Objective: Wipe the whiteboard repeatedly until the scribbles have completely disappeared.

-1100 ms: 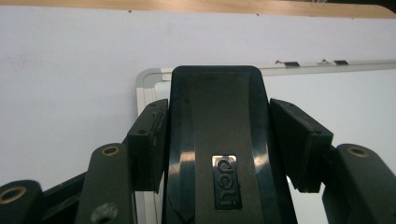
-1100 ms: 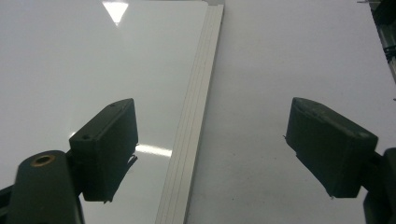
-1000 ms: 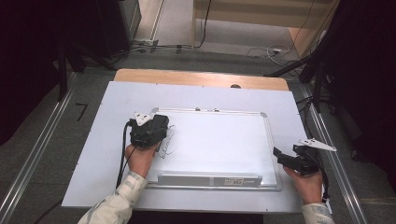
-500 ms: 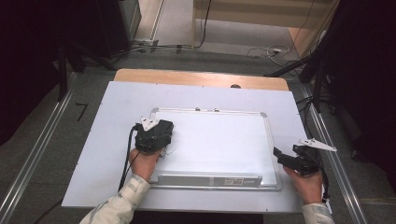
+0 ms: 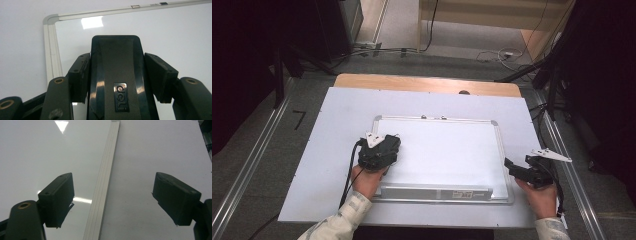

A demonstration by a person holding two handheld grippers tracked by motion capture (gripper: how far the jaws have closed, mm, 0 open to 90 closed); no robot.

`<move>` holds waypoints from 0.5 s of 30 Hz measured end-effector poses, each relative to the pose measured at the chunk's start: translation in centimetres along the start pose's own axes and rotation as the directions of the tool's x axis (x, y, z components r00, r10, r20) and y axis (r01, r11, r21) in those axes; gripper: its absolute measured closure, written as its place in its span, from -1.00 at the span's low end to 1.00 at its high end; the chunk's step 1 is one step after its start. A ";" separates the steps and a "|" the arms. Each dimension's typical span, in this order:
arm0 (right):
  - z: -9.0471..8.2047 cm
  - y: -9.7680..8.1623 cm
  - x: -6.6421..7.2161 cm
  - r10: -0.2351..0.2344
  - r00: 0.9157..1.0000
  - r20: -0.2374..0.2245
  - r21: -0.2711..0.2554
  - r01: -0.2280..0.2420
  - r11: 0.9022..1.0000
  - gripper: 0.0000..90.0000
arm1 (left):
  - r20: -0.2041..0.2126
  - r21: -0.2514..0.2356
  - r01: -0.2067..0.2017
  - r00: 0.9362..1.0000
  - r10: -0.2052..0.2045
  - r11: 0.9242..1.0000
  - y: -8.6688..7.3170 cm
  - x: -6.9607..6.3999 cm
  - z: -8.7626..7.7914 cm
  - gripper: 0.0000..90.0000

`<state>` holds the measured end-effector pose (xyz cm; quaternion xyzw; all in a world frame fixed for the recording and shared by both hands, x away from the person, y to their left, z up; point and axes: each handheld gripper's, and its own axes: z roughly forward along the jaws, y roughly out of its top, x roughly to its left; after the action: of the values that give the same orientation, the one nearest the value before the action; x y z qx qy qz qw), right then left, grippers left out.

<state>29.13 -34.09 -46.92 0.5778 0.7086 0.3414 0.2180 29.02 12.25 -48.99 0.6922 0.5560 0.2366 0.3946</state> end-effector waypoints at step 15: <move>0.0 0.0 -0.1 0.004 1.000 0.003 0.005 -0.004 1.000 -0.64 | 0.044 0.027 -0.053 0.998 0.052 0.998 -0.7 -1.3 0.8 -0.10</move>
<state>29.17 -34.14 -46.95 0.5805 0.7077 0.3392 0.2171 28.82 10.83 -49.86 0.7170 0.5321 0.2240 0.3906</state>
